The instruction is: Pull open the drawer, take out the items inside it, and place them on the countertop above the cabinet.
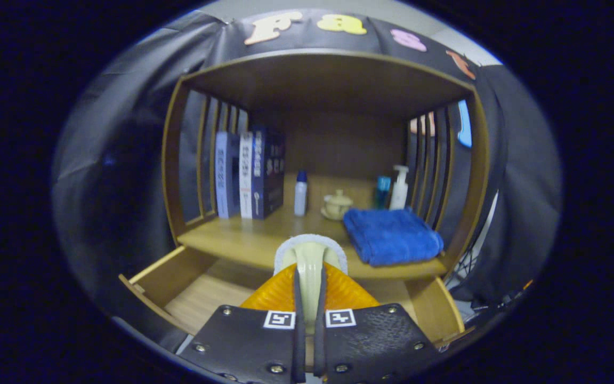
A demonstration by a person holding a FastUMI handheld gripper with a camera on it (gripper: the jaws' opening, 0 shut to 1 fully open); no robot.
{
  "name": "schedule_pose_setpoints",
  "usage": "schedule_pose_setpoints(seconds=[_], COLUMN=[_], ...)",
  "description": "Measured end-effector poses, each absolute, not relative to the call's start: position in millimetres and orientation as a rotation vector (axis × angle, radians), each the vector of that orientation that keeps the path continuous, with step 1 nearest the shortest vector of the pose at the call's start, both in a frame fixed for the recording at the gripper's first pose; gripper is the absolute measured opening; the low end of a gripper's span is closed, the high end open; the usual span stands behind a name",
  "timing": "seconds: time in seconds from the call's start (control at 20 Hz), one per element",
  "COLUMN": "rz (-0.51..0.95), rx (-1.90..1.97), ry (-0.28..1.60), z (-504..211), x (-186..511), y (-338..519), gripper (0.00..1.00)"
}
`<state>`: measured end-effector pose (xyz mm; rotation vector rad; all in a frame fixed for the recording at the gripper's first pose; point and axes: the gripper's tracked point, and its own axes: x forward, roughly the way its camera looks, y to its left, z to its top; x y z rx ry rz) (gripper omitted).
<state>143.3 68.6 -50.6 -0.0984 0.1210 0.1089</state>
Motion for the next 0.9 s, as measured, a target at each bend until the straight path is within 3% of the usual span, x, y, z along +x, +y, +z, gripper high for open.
schedule_pose_setpoints(seconds=[0.15, 0.25, 0.55, 0.7, 0.9], rz=[0.061, 0.056, 0.084, 0.038, 0.001], rx=[-0.119, -0.141, -0.044, -0.017, 0.035], ry=[-0.047, -0.055, 0.186, 0.356, 0.450], z=[-14, -6, -39, -81, -111], x=[134, 132, 207, 256, 303], y=[86, 102, 127, 116, 113], gripper=[0.07, 0.07, 0.09, 0.09, 0.09])
